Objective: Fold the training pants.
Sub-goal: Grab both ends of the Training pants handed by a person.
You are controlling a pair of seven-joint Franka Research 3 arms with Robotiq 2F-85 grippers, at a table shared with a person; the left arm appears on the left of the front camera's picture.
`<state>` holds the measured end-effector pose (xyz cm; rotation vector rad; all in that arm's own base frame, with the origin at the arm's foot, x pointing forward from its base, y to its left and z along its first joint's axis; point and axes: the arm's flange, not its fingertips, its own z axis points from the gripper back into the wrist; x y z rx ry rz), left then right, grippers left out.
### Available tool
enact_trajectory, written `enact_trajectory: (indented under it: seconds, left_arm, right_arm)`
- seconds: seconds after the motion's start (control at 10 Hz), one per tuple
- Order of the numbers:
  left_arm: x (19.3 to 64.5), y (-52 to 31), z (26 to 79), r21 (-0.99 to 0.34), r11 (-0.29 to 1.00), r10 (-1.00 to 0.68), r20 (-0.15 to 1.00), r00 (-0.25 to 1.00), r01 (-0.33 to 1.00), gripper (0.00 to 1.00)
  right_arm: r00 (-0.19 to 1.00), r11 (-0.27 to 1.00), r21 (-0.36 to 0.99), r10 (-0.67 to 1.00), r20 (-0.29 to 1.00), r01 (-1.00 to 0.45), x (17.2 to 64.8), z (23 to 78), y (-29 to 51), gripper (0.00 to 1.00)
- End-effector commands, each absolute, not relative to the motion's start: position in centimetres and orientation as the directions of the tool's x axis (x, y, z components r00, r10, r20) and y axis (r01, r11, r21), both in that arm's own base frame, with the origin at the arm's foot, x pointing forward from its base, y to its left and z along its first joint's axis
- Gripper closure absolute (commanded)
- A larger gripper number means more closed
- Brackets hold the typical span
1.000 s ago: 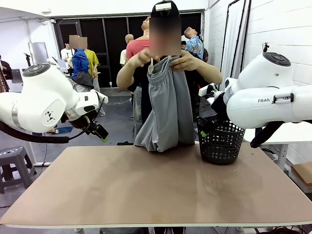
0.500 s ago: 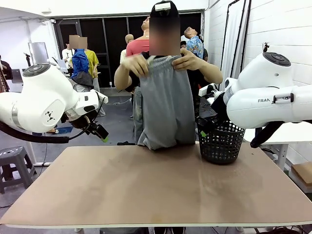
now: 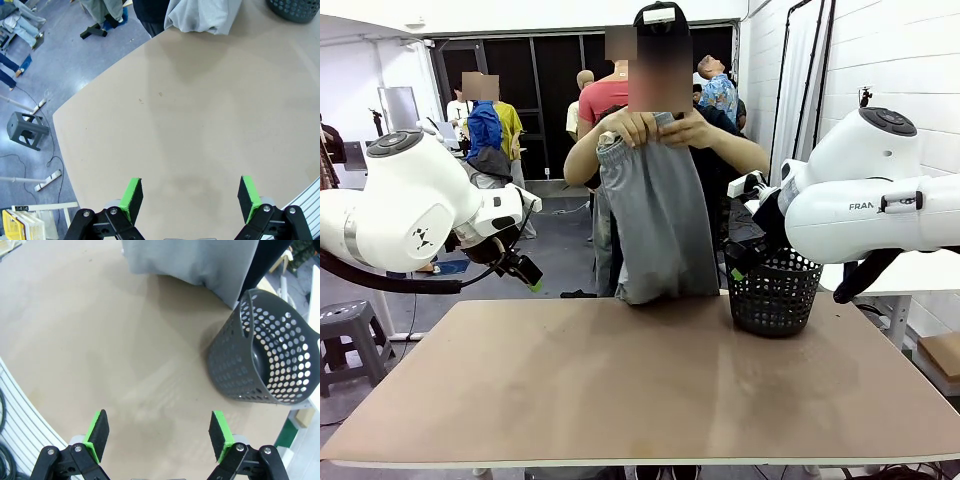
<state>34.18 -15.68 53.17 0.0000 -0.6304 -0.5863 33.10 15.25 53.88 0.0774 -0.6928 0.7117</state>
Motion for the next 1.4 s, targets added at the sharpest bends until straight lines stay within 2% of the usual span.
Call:
enact_trajectory:
  seconds: [0.0,1.3]
  left_arm:
    - [34.4,-15.66,53.25,0.176,0.832,-0.525,0.552,0.647,0.525,0.0]
    - [34.4,-15.66,53.25,0.176,0.832,-0.525,0.552,0.647,0.525,0.0]
  right_arm:
    - [0.548,0.765,-0.16,0.574,0.609,-0.624,33.17,53.82,15.19,0.0]
    - [0.548,0.765,-0.16,0.574,0.609,-0.624,33.17,53.82,15.19,0.0]
